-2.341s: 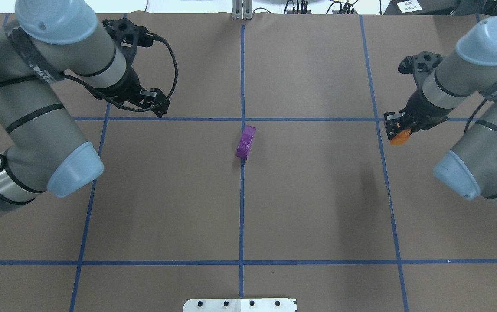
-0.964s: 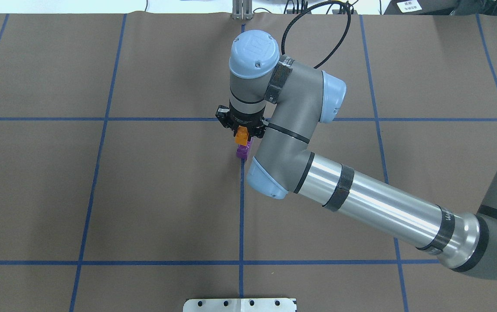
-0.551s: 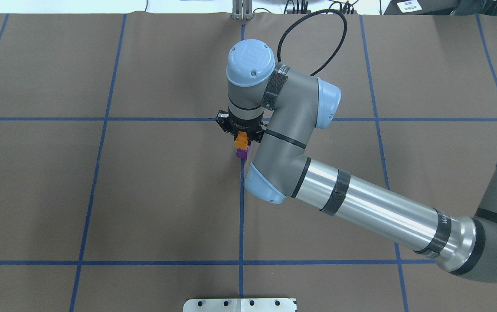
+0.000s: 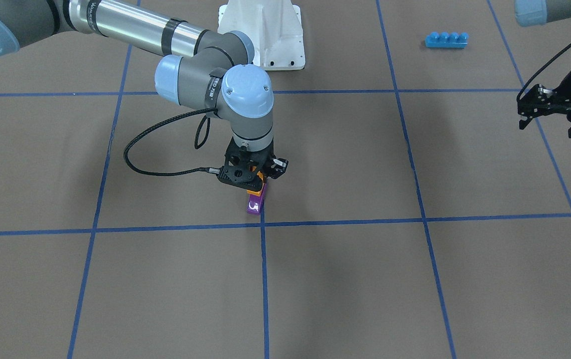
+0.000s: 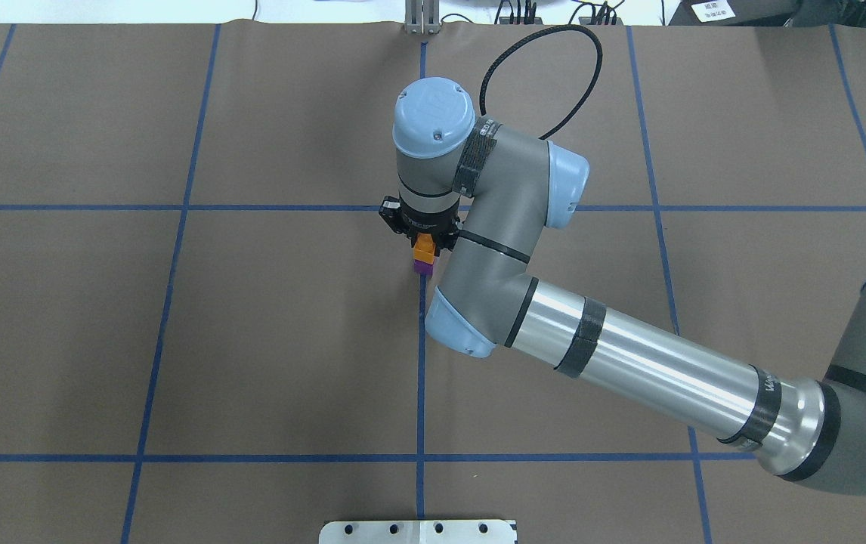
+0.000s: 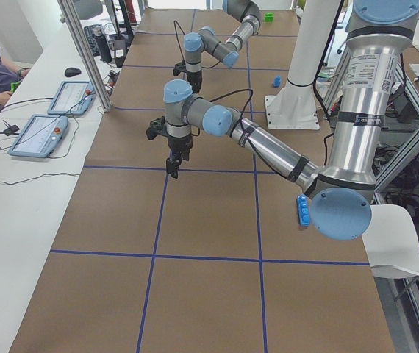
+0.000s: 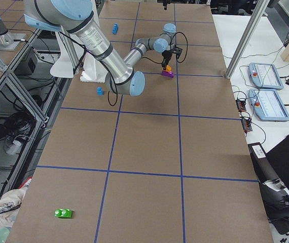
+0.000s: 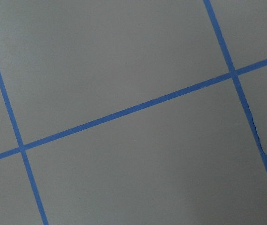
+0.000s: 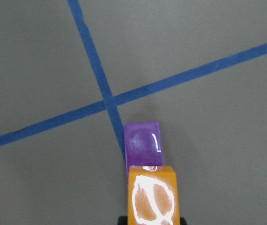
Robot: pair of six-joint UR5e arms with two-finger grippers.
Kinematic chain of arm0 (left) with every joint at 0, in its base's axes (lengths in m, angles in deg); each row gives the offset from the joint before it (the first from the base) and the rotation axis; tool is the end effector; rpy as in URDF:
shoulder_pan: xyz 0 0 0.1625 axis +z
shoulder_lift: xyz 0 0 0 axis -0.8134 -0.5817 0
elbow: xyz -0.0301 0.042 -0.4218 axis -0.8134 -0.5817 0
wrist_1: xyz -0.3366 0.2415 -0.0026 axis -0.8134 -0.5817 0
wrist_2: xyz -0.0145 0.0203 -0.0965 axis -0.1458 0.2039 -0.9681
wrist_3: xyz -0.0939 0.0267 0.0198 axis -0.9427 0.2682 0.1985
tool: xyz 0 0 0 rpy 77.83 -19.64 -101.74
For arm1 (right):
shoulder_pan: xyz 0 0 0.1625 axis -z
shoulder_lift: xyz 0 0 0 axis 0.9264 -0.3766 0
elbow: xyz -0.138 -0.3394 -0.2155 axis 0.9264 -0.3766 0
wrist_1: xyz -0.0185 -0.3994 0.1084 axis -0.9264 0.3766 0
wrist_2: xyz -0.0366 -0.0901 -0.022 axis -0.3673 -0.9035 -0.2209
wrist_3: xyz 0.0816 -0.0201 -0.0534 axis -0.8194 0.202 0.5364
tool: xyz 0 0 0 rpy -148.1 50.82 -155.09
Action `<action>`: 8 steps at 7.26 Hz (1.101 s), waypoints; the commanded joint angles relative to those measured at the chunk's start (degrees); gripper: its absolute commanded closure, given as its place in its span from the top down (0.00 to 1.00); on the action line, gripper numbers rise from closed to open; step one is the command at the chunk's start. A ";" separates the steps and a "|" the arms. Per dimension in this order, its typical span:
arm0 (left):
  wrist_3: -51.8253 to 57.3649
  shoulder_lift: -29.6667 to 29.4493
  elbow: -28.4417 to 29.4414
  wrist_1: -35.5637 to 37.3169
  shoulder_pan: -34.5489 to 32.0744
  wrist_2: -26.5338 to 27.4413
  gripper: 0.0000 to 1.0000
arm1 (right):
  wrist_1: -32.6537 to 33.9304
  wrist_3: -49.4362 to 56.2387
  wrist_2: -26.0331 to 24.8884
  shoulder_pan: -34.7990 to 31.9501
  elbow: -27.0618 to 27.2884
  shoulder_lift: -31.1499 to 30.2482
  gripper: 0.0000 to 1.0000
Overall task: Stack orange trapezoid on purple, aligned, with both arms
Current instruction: 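Lower the orange trapezoid onto the purple block, aligning its edges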
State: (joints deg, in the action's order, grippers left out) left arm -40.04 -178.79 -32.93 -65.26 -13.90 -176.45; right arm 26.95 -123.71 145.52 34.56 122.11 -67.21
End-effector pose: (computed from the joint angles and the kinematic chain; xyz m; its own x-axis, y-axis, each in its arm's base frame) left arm 0.1129 -0.4939 0.4216 0.7466 0.3226 -0.5819 -0.2050 0.9436 0.2601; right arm -0.6007 -0.5094 0.1756 0.6563 0.3395 0.6738 -0.2497 0.9405 -0.2306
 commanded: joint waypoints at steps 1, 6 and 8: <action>0.01 0.41 -0.28 0.01 -0.05 0.00 1.00 | -0.17 0.51 -1.06 0.36 -0.45 0.01 0.00; 0.01 0.41 -0.28 0.10 -0.75 0.00 1.00 | -3.43 2.01 -2.82 1.15 -2.21 0.01 0.90; 0.01 0.41 -0.19 0.10 -0.75 0.00 1.00 | -3.60 2.01 -2.73 1.06 -2.04 0.09 1.00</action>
State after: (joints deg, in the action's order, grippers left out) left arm -40.03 -178.38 -33.20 -65.17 -14.63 -176.46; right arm 23.51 -121.73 142.72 35.69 119.95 -67.18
